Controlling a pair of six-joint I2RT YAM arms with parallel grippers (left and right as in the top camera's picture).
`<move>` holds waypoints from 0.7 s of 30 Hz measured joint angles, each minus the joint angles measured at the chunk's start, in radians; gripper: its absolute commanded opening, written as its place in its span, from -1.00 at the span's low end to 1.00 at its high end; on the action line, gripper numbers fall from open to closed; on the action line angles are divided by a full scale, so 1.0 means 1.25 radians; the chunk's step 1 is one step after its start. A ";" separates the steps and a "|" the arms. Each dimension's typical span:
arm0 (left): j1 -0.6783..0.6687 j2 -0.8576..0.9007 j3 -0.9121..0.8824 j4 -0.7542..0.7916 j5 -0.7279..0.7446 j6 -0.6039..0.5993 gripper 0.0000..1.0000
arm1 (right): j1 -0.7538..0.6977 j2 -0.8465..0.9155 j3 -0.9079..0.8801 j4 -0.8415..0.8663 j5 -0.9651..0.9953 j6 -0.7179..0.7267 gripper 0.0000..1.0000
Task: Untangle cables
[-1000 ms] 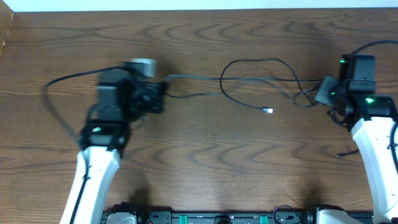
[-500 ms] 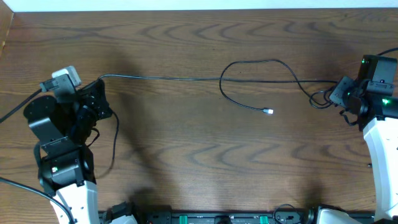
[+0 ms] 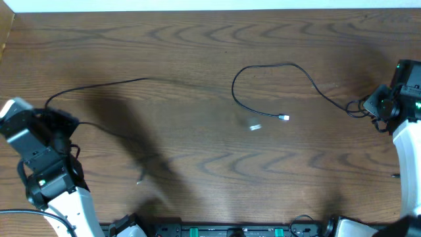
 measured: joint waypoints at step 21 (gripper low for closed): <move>0.037 0.074 0.000 -0.123 0.207 -0.025 -0.85 | 0.237 0.154 0.006 0.401 -0.696 -0.295 -0.98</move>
